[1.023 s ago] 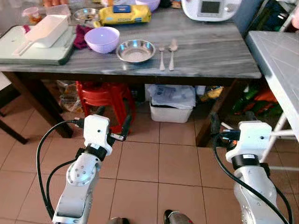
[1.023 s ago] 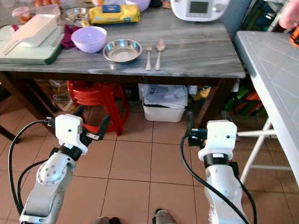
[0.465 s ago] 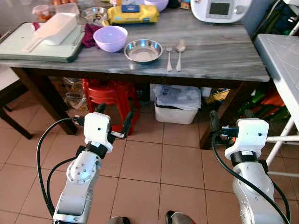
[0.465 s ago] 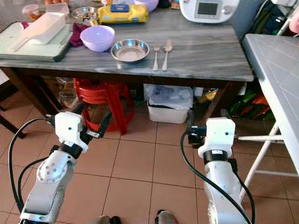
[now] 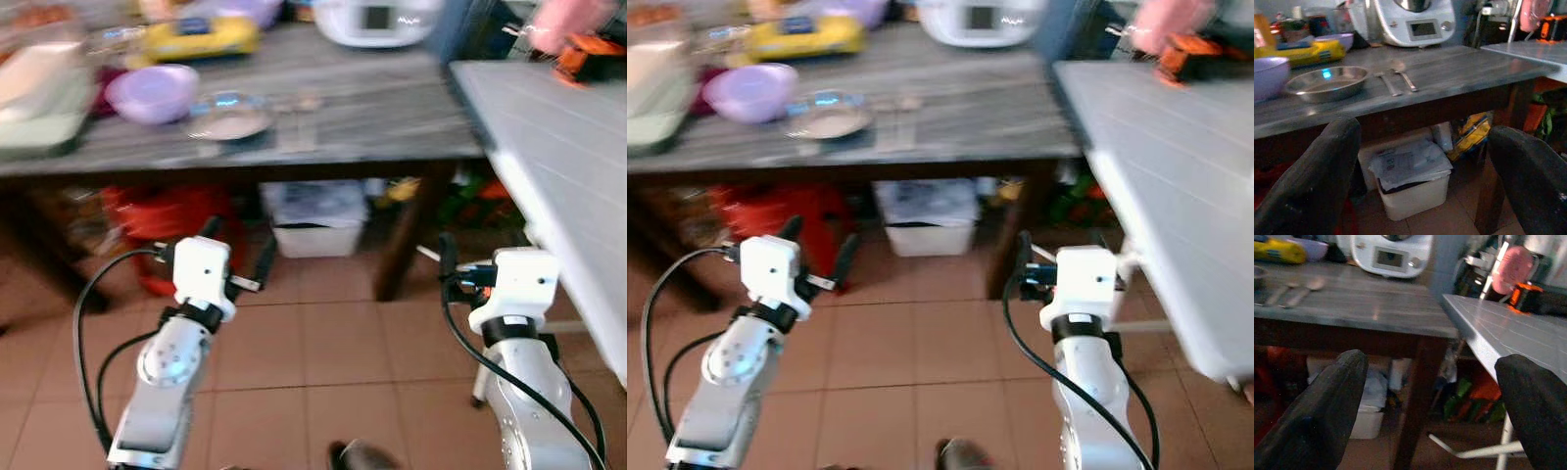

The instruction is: Setting the table

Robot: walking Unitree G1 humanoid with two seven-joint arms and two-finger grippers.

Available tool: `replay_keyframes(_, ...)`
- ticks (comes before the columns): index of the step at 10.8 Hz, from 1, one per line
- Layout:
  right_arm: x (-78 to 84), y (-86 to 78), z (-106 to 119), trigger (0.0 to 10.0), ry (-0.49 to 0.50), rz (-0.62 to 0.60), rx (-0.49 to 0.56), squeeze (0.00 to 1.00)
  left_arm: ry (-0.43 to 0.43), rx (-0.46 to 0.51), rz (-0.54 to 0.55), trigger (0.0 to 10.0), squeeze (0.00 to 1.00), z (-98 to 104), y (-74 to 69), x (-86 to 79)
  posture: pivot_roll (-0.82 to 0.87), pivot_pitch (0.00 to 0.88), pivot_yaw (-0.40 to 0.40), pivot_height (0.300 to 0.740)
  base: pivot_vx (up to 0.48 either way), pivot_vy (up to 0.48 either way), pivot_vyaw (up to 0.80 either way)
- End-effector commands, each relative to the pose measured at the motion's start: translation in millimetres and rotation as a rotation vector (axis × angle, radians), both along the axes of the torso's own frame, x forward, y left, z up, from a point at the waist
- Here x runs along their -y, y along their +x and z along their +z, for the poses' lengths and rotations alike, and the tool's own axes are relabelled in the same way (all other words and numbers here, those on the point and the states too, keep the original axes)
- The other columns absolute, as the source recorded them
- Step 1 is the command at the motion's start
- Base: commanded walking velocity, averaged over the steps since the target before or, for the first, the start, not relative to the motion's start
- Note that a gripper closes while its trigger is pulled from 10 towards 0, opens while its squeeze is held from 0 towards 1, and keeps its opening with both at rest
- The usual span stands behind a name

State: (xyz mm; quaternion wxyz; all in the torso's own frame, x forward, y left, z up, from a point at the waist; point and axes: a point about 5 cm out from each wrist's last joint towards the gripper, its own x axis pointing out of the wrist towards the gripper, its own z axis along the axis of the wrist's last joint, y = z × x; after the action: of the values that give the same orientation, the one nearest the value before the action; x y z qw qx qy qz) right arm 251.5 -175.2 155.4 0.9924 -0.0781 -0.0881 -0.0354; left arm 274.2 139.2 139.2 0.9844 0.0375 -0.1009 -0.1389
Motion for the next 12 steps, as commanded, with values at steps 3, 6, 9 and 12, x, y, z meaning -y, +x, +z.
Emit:
replay_keyframes(3, 6.3, -0.4, -0.4, 10.0, -0.003, -0.015, -0.005, 0.0, -0.009, -0.016, -0.017, 10.0, 0.0, -3.3, -0.7, 5.3, -0.15, 0.161, 0.023, 0.74, 0.0, -0.249, -0.41)
replay_keyframes(6, 5.7, 0.3, 0.4, 10.0, -0.004, -0.009, -0.002, 0.0, -0.01, -0.016, -0.017, 10.0, 0.0, -3.6, -1.0, 6.8, -0.16, 0.162, 0.021, 0.74, 0.0, -0.246, 0.0)
replay_keyframes(9, 4.9, 1.0, 2.9, 10.0, -0.032, -0.005, 0.016, 0.0, -0.008, -0.016, -0.016, 10.0, 0.0, -3.6, -0.7, 7.2, -0.15, 0.161, 0.021, 0.74, 0.0, -0.242, 0.0)
replay_keyframes(12, 3.6, 1.9, 2.7, 10.0, -0.042, 0.002, 0.015, 0.0, -0.001, -0.016, -0.017, 10.0, 0.0, -3.7, 0.0, 7.4, -0.15, 0.159, 0.024, 0.74, 0.0, -0.241, 0.0)
